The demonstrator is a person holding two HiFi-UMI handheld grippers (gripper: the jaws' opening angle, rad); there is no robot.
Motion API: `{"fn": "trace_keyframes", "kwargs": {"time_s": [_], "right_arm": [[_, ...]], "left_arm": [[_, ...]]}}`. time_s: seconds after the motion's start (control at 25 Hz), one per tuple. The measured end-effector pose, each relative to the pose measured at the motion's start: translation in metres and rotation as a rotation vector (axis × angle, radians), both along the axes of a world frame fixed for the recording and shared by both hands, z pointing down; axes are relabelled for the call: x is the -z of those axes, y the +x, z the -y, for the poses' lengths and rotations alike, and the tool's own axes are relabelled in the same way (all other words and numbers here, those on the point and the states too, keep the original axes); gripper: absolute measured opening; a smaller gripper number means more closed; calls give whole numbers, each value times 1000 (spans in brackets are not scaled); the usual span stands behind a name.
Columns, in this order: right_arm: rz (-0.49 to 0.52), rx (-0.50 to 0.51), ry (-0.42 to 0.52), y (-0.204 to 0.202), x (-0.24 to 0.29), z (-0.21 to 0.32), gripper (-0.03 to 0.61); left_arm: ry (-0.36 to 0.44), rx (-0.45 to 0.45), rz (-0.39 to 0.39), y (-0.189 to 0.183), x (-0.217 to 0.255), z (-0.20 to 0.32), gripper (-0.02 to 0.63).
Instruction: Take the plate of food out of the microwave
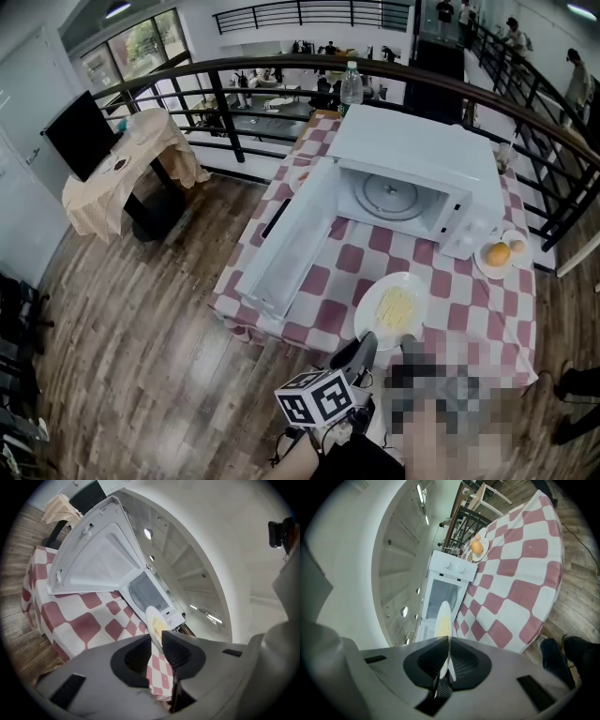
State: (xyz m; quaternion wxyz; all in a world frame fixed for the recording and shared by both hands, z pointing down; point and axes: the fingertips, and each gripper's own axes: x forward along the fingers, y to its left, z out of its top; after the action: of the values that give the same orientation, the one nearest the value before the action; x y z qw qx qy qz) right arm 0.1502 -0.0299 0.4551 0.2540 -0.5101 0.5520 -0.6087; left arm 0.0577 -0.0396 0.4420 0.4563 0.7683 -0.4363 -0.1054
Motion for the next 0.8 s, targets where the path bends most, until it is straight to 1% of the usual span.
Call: {"fn": "trace_keyframes", "kwargs": {"time_s": [0.8], "right_arm": [[3, -25, -9, 7, -5, 20, 12]], "left_arm": [[-9, -28, -8, 7, -5, 21, 100]]}}
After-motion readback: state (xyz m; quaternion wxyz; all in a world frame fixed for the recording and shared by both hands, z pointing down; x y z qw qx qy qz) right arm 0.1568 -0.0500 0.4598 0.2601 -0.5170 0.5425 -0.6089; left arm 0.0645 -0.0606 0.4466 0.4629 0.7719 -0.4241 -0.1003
